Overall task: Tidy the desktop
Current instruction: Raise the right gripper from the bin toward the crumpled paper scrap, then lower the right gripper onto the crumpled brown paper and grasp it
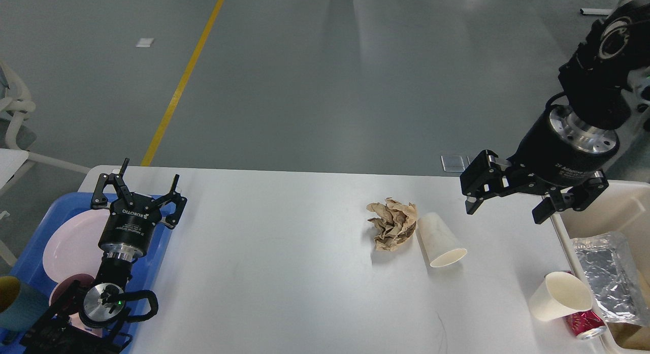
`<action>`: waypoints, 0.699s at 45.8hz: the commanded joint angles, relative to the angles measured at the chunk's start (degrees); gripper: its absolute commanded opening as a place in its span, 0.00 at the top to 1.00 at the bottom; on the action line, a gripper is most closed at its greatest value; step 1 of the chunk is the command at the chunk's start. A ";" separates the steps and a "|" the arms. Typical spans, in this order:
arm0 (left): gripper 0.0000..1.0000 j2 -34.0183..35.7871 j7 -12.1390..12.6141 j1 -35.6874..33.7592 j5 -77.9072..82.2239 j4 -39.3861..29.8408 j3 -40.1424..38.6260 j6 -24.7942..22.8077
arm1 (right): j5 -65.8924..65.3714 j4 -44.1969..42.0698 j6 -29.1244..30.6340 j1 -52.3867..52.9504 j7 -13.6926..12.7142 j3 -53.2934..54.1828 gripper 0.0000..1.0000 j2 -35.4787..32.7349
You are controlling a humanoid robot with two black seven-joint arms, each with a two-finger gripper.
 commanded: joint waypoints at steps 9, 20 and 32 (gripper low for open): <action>0.04 -0.01 -0.01 0.00 0.00 0.00 0.02 0.00 | -0.09 -1.46 -1.92 -1.44 0.02 0.39 0.00 0.06; 0.04 -0.01 -0.01 0.00 0.00 0.00 0.02 0.00 | 0.09 -7.52 -9.56 -11.71 0.02 4.08 0.00 4.18; 0.04 -0.01 -0.01 0.00 -0.08 0.00 0.02 0.00 | 4.04 -16.84 -20.20 -20.33 0.02 8.39 0.00 14.20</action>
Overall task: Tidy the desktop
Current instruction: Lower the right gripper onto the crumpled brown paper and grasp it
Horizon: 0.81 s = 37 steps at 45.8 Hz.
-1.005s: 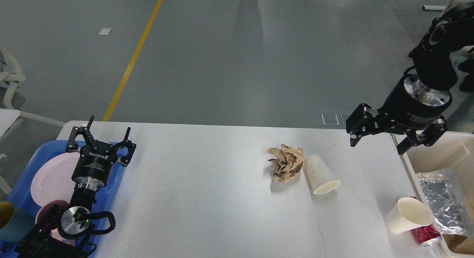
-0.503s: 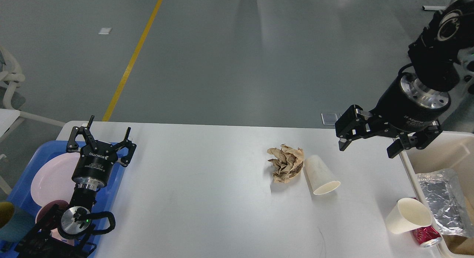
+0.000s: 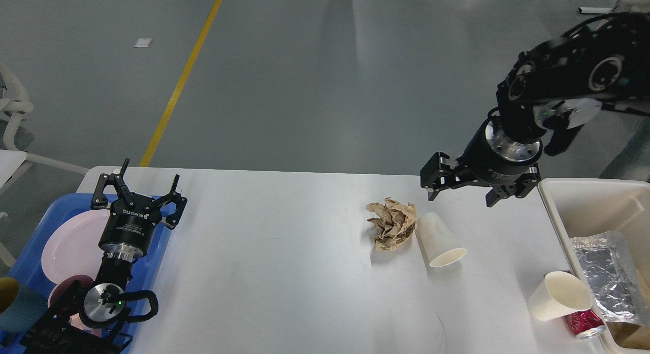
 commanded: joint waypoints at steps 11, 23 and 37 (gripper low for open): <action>0.04 0.01 -0.02 0.00 0.00 0.00 0.00 0.00 | 6.20 -19.61 -8.66 -19.21 -0.02 1.79 0.00 11.11; 0.04 0.01 -0.02 0.00 0.00 0.00 0.00 0.00 | 8.05 -37.19 -9.81 -36.00 -0.02 7.94 0.00 11.99; 0.04 0.01 -0.02 0.00 0.00 0.00 0.00 0.00 | 7.26 -40.63 -13.94 -42.25 -0.02 7.86 0.00 13.84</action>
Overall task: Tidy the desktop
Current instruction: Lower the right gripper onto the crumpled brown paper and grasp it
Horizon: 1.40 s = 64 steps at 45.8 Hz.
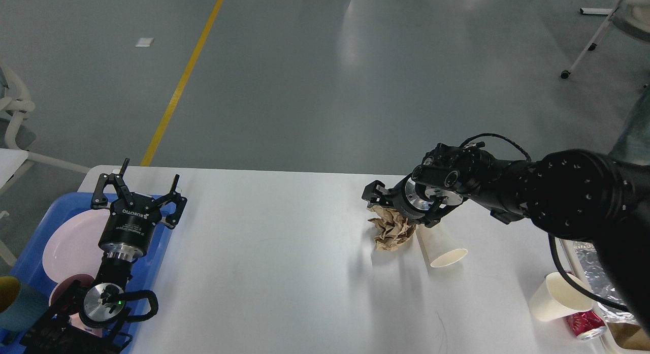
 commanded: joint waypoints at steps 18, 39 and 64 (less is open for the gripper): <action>0.04 0.00 0.01 0.00 0.00 0.00 0.00 0.00 | -0.28 -3.84 -5.95 -7.38 0.10 -0.03 0.00 2.20; 0.04 0.00 0.01 0.00 0.00 0.00 0.00 0.00 | -0.28 -8.59 -12.10 -12.39 0.36 0.41 0.03 4.48; 0.04 0.00 0.01 0.00 0.00 0.00 0.00 0.00 | 0.24 -7.36 -12.36 -13.71 0.19 2.08 1.00 4.48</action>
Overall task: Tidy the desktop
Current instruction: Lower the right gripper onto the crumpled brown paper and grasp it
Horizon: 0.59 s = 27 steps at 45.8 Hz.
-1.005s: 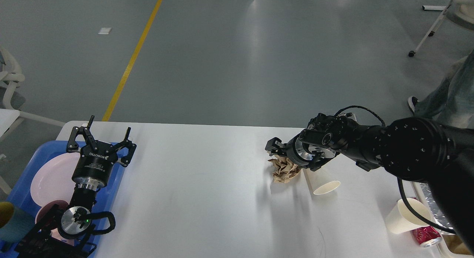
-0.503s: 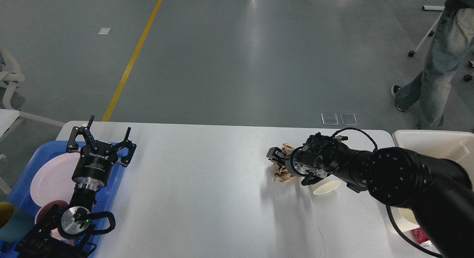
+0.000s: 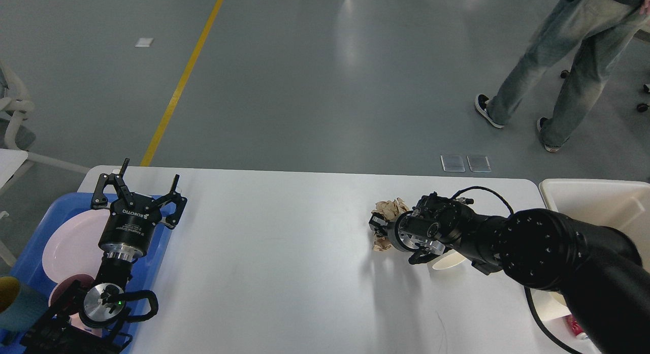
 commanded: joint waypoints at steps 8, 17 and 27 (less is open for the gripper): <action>0.04 0.00 0.00 0.00 0.00 -0.01 -0.09 0.00 | 0.83 4.36 -0.17 2.08 -0.01 1.00 1.00 -0.40; 0.04 0.00 0.09 0.00 0.00 -0.01 -0.09 0.00 | 1.27 10.16 0.18 6.56 0.08 1.18 1.00 -2.50; 0.04 0.00 0.09 0.00 0.00 -0.01 -0.09 0.00 | 1.36 24.92 1.50 19.30 0.08 0.83 1.00 -8.04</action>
